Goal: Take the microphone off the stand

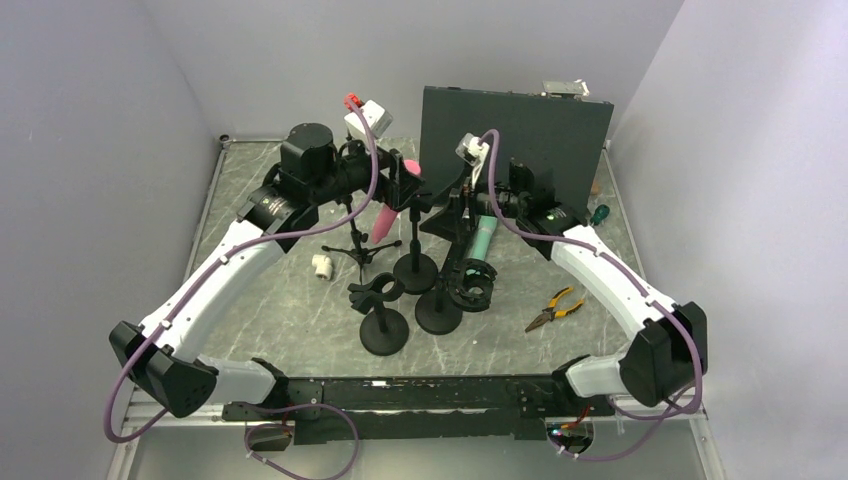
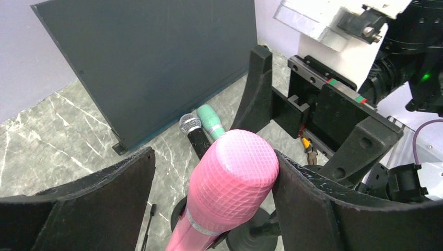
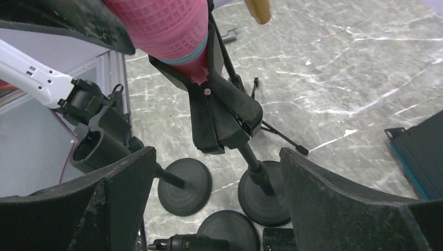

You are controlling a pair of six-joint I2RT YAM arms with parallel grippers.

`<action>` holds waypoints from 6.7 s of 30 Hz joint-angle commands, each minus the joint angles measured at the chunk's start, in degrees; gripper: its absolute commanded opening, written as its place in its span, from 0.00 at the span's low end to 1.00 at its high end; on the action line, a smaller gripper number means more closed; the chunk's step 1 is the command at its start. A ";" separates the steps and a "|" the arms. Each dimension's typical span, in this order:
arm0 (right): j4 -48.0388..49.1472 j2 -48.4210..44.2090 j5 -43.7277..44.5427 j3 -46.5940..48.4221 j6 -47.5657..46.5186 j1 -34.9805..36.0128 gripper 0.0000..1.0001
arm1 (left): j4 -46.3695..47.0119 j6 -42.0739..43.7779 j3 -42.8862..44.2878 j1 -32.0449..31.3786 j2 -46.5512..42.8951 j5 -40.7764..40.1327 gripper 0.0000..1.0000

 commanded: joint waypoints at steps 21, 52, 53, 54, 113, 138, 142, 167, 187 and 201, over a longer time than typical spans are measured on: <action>4.08 6.14 -0.73 8.26 -2.31 -0.18 0.86 | 1.63 0.62 1.01 -0.43 0.91 4.94 0.26; 4.88 5.09 -0.45 3.39 -3.72 -0.21 0.00 | -3.98 0.30 9.34 -0.37 1.08 4.43 0.00; 4.95 5.19 -0.39 3.39 -3.72 -0.18 0.00 | -4.46 0.30 10.05 -0.42 0.95 4.57 0.00; 4.79 5.20 -0.39 3.43 -3.72 -0.21 0.00 | -4.89 0.30 11.04 -0.44 0.83 4.52 0.00; -10.06 -13.84 20.50 8.77 9.63 12.31 1.00 | 4.28 -22.71 -6.74 -0.19 -30.82 -7.78 0.00; 17.02 -3.90 8.41 3.16 26.59 23.49 0.48 | 10.88 -32.73 -11.52 -0.21 -29.02 3.31 0.00; 16.33 -4.99 9.96 2.52 25.27 23.53 0.19 | 8.32 -30.59 -10.29 -0.21 -28.43 2.57 0.12; -22.73 -22.30 95.57 5.92 9.06 14.58 0.00 | -12.12 -11.25 -11.33 -0.21 -46.89 -31.24 0.99; -26.12 -1.90 46.64 -14.43 31.54 -16.56 0.00 | -12.70 -15.07 -13.97 -0.18 -47.13 -28.04 1.00; -18.88 12.22 35.26 -14.10 33.93 -18.46 0.04 | -12.66 -19.93 -16.28 -0.18 -46.79 -24.38 0.98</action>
